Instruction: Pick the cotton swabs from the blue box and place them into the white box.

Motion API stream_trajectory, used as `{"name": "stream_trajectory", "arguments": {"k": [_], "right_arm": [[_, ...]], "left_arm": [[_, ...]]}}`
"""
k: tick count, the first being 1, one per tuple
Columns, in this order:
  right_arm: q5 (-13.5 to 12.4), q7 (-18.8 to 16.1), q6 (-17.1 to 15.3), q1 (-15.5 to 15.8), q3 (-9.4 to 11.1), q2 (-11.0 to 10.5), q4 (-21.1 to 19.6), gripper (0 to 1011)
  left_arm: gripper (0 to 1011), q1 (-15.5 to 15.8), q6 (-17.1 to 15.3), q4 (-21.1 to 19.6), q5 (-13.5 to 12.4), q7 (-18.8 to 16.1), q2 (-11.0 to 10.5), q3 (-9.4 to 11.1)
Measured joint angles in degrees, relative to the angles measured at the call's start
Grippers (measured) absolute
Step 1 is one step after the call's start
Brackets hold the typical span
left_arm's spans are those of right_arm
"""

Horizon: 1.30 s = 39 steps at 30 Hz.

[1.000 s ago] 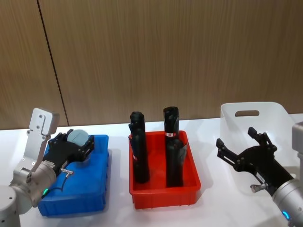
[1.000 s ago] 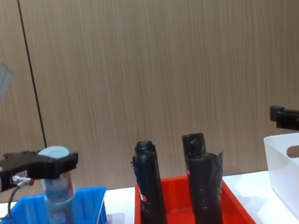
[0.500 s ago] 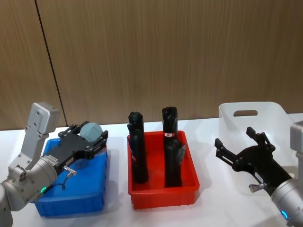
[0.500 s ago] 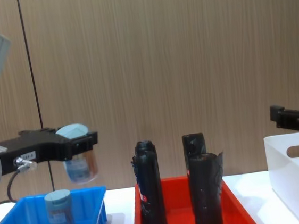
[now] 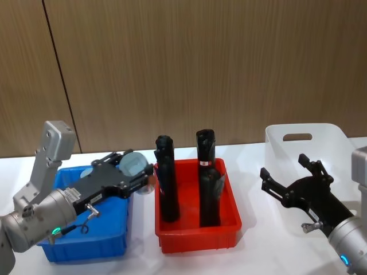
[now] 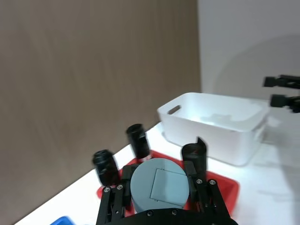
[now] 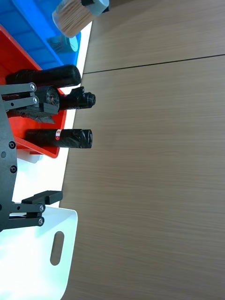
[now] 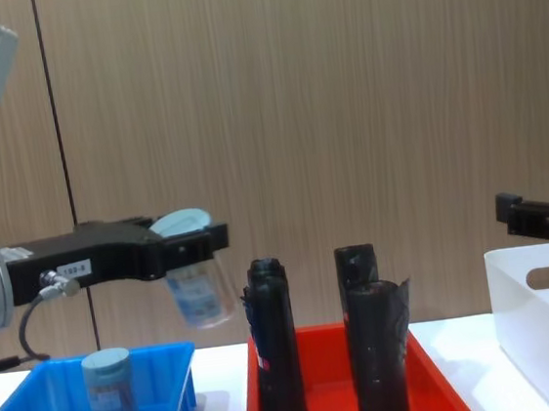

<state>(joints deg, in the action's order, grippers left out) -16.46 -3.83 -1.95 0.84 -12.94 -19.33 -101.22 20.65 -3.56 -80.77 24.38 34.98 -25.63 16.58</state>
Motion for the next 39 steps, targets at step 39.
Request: {"name": "stream_trajectory", "arguments": {"k": [39], "right_arm": [[0.0,0.0,0.0,0.0,0.0,0.0,0.0,1002]], "left_arm": [[671,5.1,-6.3,2.9,7.4,21.8,2.1,2.6]]}}
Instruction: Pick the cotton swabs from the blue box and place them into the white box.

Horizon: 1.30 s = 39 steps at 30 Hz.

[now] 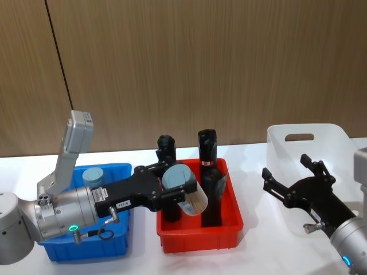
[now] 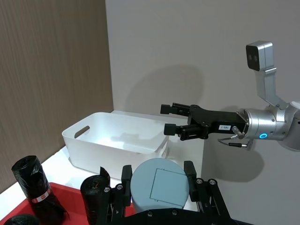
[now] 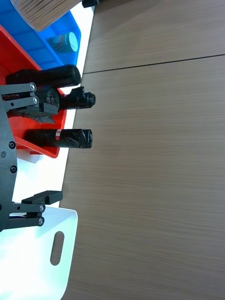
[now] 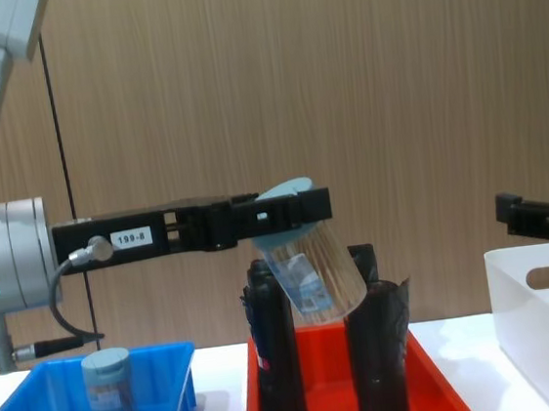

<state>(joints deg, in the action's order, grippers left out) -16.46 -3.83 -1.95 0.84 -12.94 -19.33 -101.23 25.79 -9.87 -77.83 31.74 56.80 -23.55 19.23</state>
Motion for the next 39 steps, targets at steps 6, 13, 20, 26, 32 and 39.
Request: {"name": "stream_trajectory", "arguments": {"k": [6,13,20,26,32,39], "right_arm": [[0.1,-0.3,0.3,0.0,0.0,0.0,0.0,1002],[0.5,-2.4,0.7,-0.2,0.1,-0.4,-0.1,1002],[0.6,-6.5,0.4,-0.8,0.3,-1.1,-0.6,1002],[0.5,-10.9,-0.7,-1.5,0.5,-2.0,-1.1,1002],[0.1,-15.9,-2.5,-2.4,0.6,-3.0,-1.5,1002],[-0.5,-21.6,-5.1,-3.7,0.8,-3.9,-1.9,1002]], "left_arm": [[671,0.0,-0.1,-0.1,0.3,0.2,-0.1,0.1],[671,-0.1,-0.3,-0.1,0.5,0.4,-0.2,0.2],[671,-0.1,-0.3,-0.1,0.6,0.5,-0.3,0.2],[671,-0.1,-0.3,-0.2,0.6,0.6,-0.3,0.3],[671,-0.1,-0.4,-0.2,0.6,0.6,-0.3,0.3],[671,-0.1,-0.4,-0.2,0.7,0.6,-0.3,0.3]]}}
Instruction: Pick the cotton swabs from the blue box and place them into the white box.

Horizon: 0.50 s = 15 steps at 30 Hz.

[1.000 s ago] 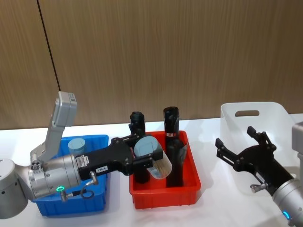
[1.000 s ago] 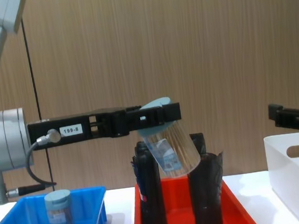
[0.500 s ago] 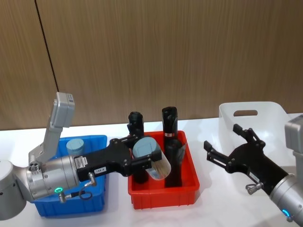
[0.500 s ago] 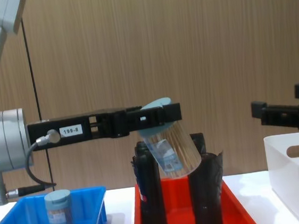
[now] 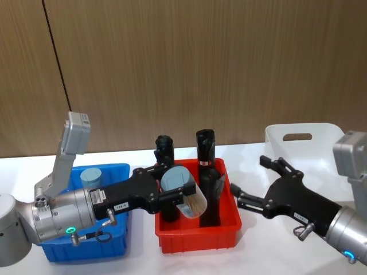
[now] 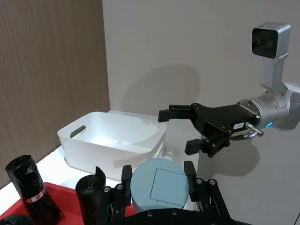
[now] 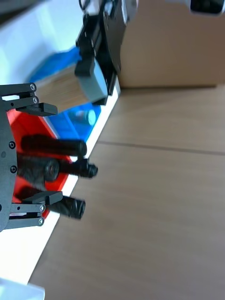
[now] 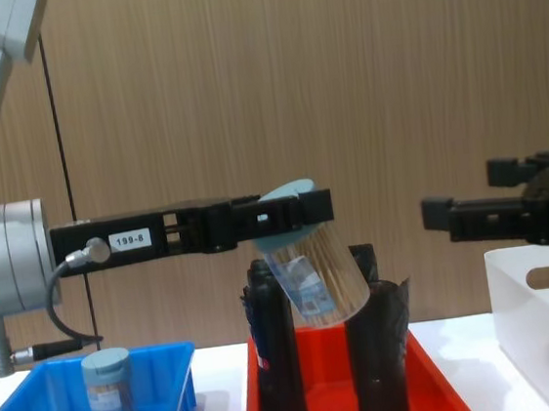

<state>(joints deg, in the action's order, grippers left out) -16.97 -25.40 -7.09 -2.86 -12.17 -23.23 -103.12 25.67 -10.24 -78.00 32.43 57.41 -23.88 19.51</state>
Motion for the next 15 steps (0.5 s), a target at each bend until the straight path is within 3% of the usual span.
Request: {"name": "stream_trajectory", "arguments": {"k": [15], "right_arm": [[-0.2,-15.6,-8.6,-6.4,-0.9,-0.9,1.8,1002]], "left_arm": [[671,0.0,0.0,0.0,0.0,0.0,0.0,0.0]]}}
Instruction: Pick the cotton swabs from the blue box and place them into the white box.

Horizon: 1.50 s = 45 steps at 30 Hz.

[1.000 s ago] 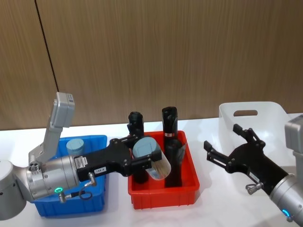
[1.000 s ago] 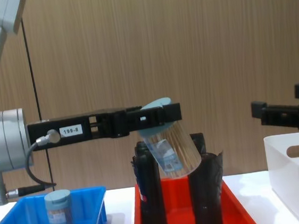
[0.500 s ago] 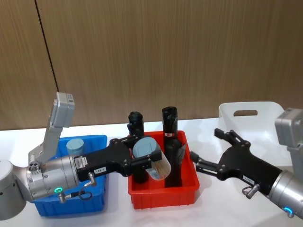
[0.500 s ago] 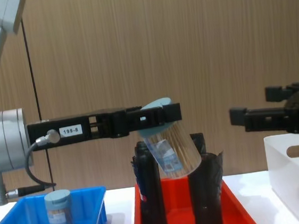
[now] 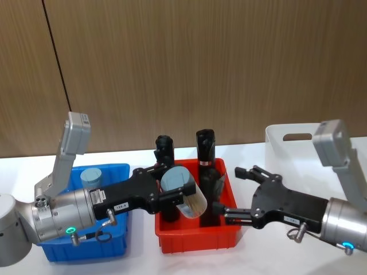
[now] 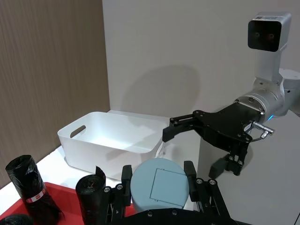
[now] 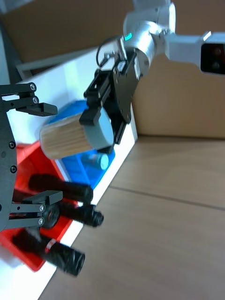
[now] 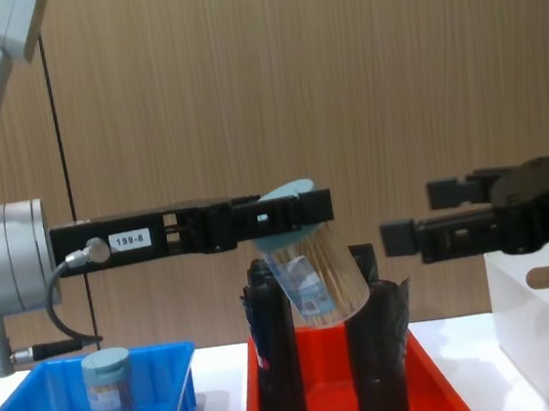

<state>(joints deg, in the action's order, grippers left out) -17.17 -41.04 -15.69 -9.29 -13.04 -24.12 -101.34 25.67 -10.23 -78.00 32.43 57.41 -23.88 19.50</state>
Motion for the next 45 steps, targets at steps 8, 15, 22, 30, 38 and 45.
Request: {"name": "stream_trajectory", "arguments": {"k": [8,15,22,30,38,45], "right_arm": [[1.4,-5.3,-2.5,-3.6,-1.2,1.1,2.5,1002],[2.7,-8.3,-3.4,-6.7,-2.5,2.5,5.4,1002],[4.0,-9.7,-3.5,-8.8,-3.3,3.4,7.8,1002],[4.9,-10.4,-3.4,-10.6,-4.3,4.4,10.2,1002],[5.3,-10.8,-2.6,-11.9,-5.2,5.2,12.2,1002],[5.3,-11.1,-1.9,-12.7,-5.9,5.8,13.6,1002]], "left_arm": [[671,0.0,0.0,0.0,0.0,0.0,0.0,0.0],[671,0.0,0.0,0.0,0.0,0.0,0.0,0.0],[671,0.0,0.0,0.0,0.0,0.0,0.0,0.0],[671,0.0,0.0,0.0,0.0,0.0,0.0,0.0],[671,0.0,0.0,0.0,0.0,0.0,0.0,0.0],[671,0.0,0.0,0.0,0.0,0.0,0.0,0.0]]}}
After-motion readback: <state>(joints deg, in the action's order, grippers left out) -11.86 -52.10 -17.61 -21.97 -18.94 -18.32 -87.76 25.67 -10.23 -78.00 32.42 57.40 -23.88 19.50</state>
